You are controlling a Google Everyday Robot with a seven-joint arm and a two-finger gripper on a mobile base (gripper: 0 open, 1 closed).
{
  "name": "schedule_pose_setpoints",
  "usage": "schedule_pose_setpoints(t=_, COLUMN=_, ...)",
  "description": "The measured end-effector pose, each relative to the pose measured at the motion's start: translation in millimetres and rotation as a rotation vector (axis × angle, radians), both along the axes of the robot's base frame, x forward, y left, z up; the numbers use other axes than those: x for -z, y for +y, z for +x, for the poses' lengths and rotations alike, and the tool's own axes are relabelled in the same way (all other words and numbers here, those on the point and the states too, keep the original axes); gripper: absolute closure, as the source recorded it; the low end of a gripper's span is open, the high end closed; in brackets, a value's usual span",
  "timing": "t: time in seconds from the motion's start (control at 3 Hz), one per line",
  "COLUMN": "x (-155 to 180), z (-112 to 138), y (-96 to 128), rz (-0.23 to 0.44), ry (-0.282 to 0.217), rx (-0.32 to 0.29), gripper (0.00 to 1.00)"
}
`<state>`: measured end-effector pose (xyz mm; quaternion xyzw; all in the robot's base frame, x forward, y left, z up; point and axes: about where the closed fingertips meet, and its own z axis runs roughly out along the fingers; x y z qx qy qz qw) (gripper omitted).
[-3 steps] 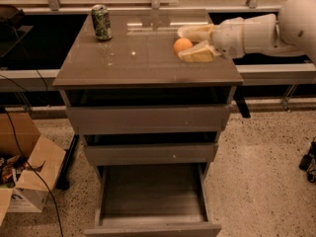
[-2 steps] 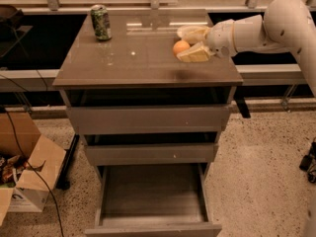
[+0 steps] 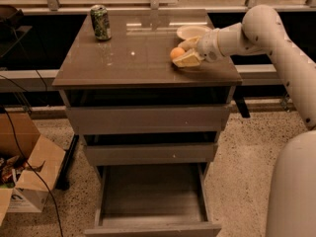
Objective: Pick orange from bottom drawer and place on counter
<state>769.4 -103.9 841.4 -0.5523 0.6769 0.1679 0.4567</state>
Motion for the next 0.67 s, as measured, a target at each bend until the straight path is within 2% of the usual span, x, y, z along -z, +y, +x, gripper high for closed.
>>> schedule_pose_setpoints(t=0.33, x=-2.9, z=0.0, y=0.0, rz=0.001, ry=0.0, rx=0.0, gripper=0.53)
schedule_pose_setpoints(t=0.67, x=-2.0, z=1.3, y=-0.7, rz=0.039, ry=0.005, rx=0.011, gripper=0.3)
